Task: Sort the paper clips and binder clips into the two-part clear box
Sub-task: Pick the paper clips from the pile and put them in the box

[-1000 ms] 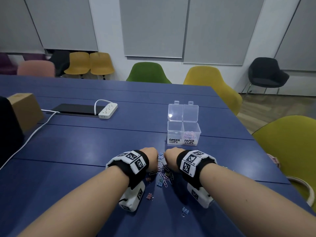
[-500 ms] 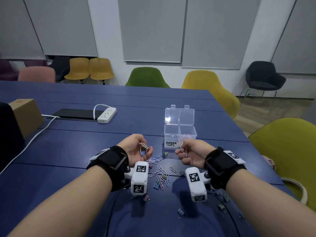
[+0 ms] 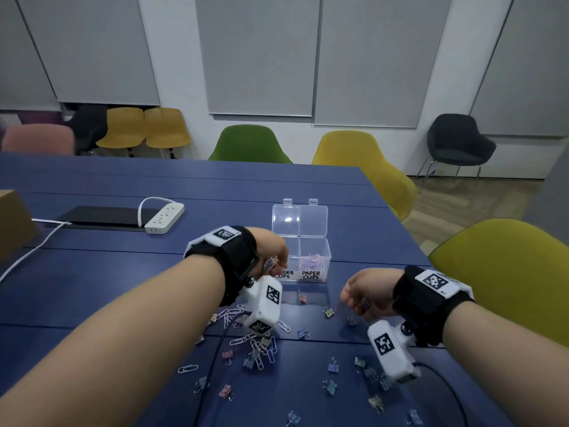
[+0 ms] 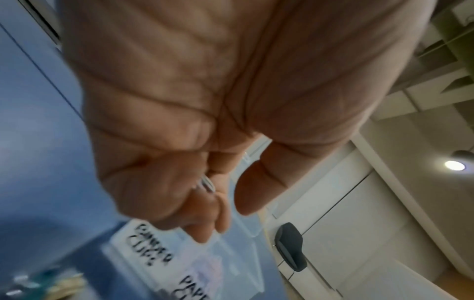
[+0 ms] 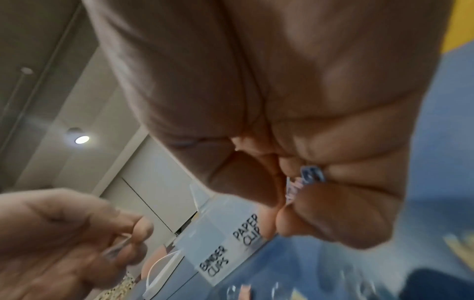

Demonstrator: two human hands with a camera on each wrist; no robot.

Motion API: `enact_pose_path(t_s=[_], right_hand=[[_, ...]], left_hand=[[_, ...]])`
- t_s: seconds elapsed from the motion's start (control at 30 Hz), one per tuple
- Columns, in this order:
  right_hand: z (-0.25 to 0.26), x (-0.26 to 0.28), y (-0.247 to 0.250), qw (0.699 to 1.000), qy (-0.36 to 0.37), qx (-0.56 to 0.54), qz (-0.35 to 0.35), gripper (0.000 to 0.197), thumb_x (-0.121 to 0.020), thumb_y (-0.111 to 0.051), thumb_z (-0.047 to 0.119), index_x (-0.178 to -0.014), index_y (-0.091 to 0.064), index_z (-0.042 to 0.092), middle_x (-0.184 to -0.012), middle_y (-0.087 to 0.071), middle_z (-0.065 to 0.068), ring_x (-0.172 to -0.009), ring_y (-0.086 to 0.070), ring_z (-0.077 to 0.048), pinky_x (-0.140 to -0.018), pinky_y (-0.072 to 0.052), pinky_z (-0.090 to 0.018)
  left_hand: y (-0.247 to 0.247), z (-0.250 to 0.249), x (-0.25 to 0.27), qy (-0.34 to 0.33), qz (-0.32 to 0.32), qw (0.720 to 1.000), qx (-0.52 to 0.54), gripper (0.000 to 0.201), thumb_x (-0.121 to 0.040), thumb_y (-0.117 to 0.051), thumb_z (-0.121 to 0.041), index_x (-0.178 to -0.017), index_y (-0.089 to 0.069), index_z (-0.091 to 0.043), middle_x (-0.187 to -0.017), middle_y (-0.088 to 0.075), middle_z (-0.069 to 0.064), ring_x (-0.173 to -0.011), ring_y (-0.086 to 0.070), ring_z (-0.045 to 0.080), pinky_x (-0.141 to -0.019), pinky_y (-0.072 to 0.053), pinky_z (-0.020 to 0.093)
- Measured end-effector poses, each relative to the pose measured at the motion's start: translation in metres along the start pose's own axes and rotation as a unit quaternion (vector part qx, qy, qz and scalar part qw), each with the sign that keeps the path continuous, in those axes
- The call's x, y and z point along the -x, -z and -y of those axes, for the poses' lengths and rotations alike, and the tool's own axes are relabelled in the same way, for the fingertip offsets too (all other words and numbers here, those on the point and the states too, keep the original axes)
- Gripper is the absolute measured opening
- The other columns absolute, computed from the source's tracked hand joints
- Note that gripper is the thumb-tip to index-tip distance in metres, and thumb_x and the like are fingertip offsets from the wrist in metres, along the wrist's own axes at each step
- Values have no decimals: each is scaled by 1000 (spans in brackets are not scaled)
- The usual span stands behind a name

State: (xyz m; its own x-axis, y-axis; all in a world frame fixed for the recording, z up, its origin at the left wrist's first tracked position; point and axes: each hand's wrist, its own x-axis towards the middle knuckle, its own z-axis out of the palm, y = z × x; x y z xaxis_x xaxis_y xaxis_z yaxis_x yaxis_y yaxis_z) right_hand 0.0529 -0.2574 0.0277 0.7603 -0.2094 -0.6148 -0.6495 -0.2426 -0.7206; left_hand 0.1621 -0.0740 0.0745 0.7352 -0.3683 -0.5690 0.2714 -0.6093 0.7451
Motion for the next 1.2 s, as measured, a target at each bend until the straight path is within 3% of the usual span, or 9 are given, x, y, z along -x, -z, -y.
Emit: enact_pose_path(t_s=[0.17,0.3,0.43,0.6,0.7,0.83,0.93,1.07,1.2], right_hand=[[22,-10,18,995,72,-14,-64,35,-91,-18,-9,-74,-43,8,-63,-35,-7,-52,-30,-15,-42,-26,-19],[46,-26,14,975,156,-108,-116,38,-90,-15,-14,-72,-40,8,-64,-32,-7,-52,-29,-16,-48,-28,-25],[71,-41,5,950,243,-105,-165,34,-91,-24,-13,-75,-42,11,-70,-37,-6,-55,-37,-15,-53,-38,-25],[84,-55,-3,948,261,64,-168,33,-87,-34,-11,-113,-53,-1,-96,-54,-10,-89,-56,-22,-69,-44,-22],[83,-59,-3,941,236,158,-183,41,-86,-36,-8,-121,-53,4,-117,-58,-12,-107,-55,-26,-90,-46,-32],[73,-50,-13,897,313,160,-267,38,-81,-38,-9,-103,-60,12,-108,-61,-6,-100,-58,-21,-85,-43,-23],[65,-35,-35,841,404,190,-306,30,-79,-43,-8,-94,-64,6,-93,-56,0,-83,-51,-16,-72,-32,-13],[64,-25,-71,804,454,293,-247,27,-79,-46,-8,-93,-65,4,-97,-57,-7,-86,-52,-21,-72,-29,-15],[70,-31,-108,757,355,534,-129,37,-87,-48,7,-119,-59,21,-125,-54,-4,-120,-44,-26,-99,-34,-35]], left_hand=[[-29,-30,-25,-73,-5,987,146,25,-99,-36,-11,-75,-40,-11,-66,-40,4,-50,-35,14,-43,-29,22],[-47,-33,-49,-135,-40,934,328,31,-100,-40,-19,-70,-39,-14,-64,-33,2,-54,-29,14,-54,-26,24],[-53,-28,-59,-154,-46,935,316,35,-98,-43,-41,-71,-47,-18,-72,-44,-2,-62,-41,10,-65,-36,26],[-31,-21,-56,-184,-34,937,294,31,-100,-37,-42,-85,-52,-19,-81,-45,-6,-69,-41,7,-64,-35,23],[-6,-6,-45,-211,-80,950,217,40,-101,-38,-38,-119,-58,-9,-110,-54,-2,-101,-47,13,-91,-40,32],[40,32,-30,-207,-121,970,44,15,-96,-50,-25,-91,-61,-16,-91,-55,5,-81,-47,19,-60,-38,25],[67,69,-20,-106,-88,986,-89,10,-91,-58,-14,-81,-58,-18,-76,-50,3,-68,-46,15,-55,-41,25],[79,98,-7,-38,-67,960,-270,15,-81,-69,-18,-96,-68,-15,-90,-65,5,-83,-61,20,-69,-55,32],[70,104,-8,-43,-58,917,-393,35,-74,-76,-24,-108,-70,-20,-107,-71,0,-88,-64,16,-79,-53,26]])
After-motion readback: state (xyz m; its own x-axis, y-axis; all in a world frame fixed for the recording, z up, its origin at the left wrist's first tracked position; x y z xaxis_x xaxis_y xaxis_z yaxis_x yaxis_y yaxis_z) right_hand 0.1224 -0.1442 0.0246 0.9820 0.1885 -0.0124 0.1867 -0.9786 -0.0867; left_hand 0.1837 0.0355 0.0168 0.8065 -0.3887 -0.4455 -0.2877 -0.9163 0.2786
